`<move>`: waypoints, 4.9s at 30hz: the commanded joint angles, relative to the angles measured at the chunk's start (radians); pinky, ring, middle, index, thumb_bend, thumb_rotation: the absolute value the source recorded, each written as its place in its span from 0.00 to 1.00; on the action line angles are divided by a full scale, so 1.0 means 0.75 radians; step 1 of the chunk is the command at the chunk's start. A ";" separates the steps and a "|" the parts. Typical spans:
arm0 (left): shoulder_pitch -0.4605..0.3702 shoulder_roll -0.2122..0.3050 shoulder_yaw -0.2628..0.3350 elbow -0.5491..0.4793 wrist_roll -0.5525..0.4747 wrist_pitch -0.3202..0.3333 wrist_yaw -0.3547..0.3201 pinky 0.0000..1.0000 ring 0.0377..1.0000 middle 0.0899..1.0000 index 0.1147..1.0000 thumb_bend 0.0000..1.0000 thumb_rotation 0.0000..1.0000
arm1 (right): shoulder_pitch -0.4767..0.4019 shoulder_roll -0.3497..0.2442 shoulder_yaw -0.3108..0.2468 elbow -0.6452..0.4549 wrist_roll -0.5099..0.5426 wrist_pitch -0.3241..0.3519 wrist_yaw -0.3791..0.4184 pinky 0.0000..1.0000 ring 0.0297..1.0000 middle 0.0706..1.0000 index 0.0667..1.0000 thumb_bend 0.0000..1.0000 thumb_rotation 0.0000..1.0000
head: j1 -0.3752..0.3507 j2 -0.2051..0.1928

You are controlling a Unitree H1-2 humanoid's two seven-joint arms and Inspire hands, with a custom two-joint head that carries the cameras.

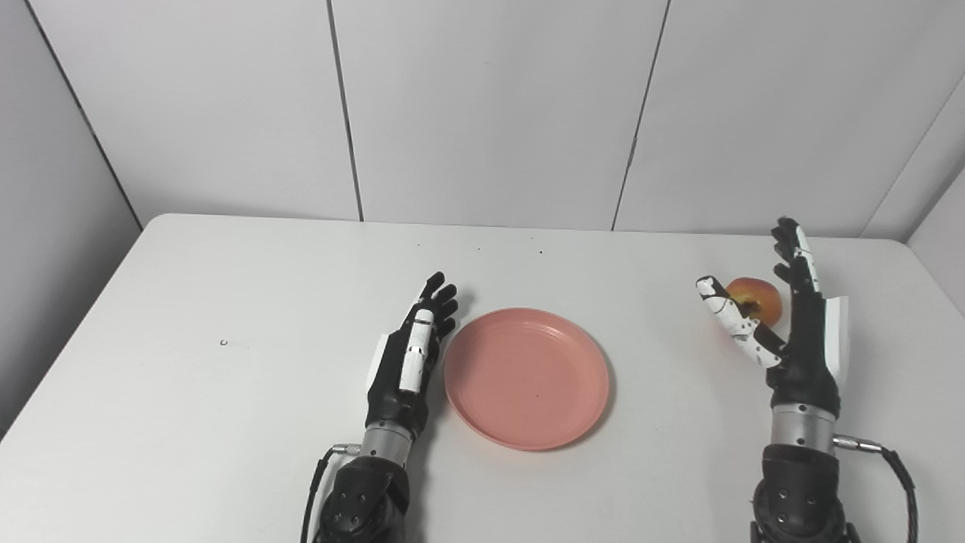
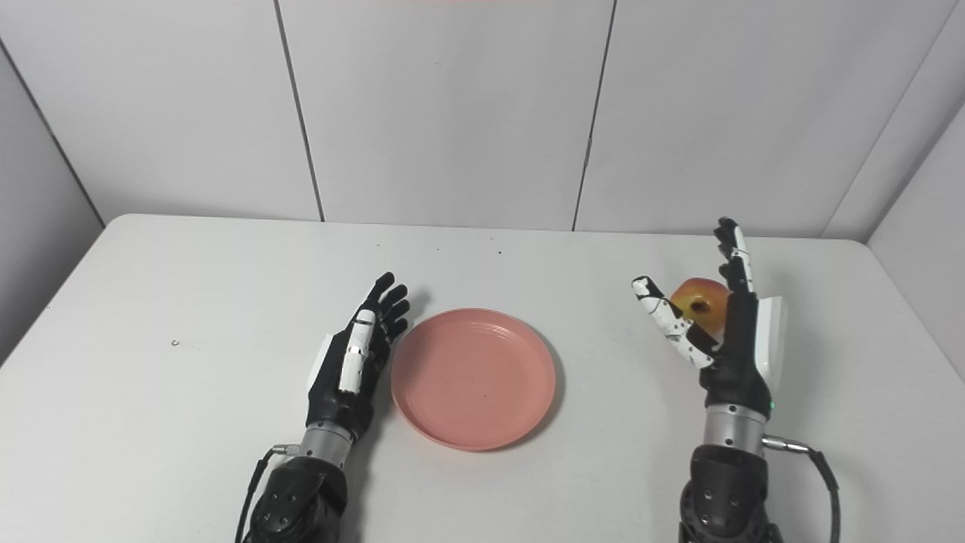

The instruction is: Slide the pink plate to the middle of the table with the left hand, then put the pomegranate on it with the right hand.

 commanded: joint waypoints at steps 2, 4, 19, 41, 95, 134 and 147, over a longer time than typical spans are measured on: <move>-0.007 0.001 -0.007 -0.036 -0.005 -0.008 -0.022 0.95 0.93 0.92 0.90 0.31 1.00 | -0.056 -0.043 -0.016 -0.011 -0.032 0.056 -0.013 0.88 0.90 0.89 0.89 0.67 0.51 | 0.000 0.002; -0.007 0.005 -0.008 -0.035 -0.003 -0.008 -0.024 0.95 0.93 0.92 0.90 0.32 1.00 | -0.071 -0.066 -0.018 0.010 -0.043 0.077 -0.010 0.88 0.90 0.89 0.90 0.69 0.49 | 0.001 -0.001; 0.004 0.012 -0.018 -0.053 0.006 0.002 -0.030 0.95 0.93 0.92 0.90 0.31 1.00 | -0.198 -0.185 0.015 0.166 -0.189 0.280 -0.012 0.75 0.86 0.90 0.89 0.83 0.41 | -0.005 -0.010; 0.008 0.034 -0.011 -0.045 -0.013 -0.027 -0.059 0.95 0.94 0.92 0.91 0.29 1.00 | -0.358 -0.266 0.071 0.461 -0.134 0.310 -0.007 0.68 0.81 0.85 0.86 0.87 0.32 | -0.020 -0.017; 0.012 0.023 -0.012 -0.058 -0.005 -0.028 -0.053 0.94 0.93 0.92 0.90 0.30 1.00 | -0.450 -0.311 0.164 0.865 0.012 0.196 -0.163 0.39 0.39 0.42 0.51 0.52 0.00 | -0.015 -0.006; 0.031 0.022 -0.020 -0.087 0.002 -0.022 -0.048 0.94 0.93 0.92 0.89 0.31 1.00 | -0.216 -0.100 0.238 0.076 0.023 0.094 -0.048 0.41 0.40 0.45 0.49 0.51 0.00 | 0.015 -0.022; 0.016 0.018 -0.018 -0.078 0.021 -0.031 -0.018 0.92 0.92 0.91 0.89 0.31 1.00 | -0.143 0.017 0.392 -0.020 -0.001 0.000 0.076 0.35 0.38 0.44 0.51 0.51 0.00 | 0.011 0.001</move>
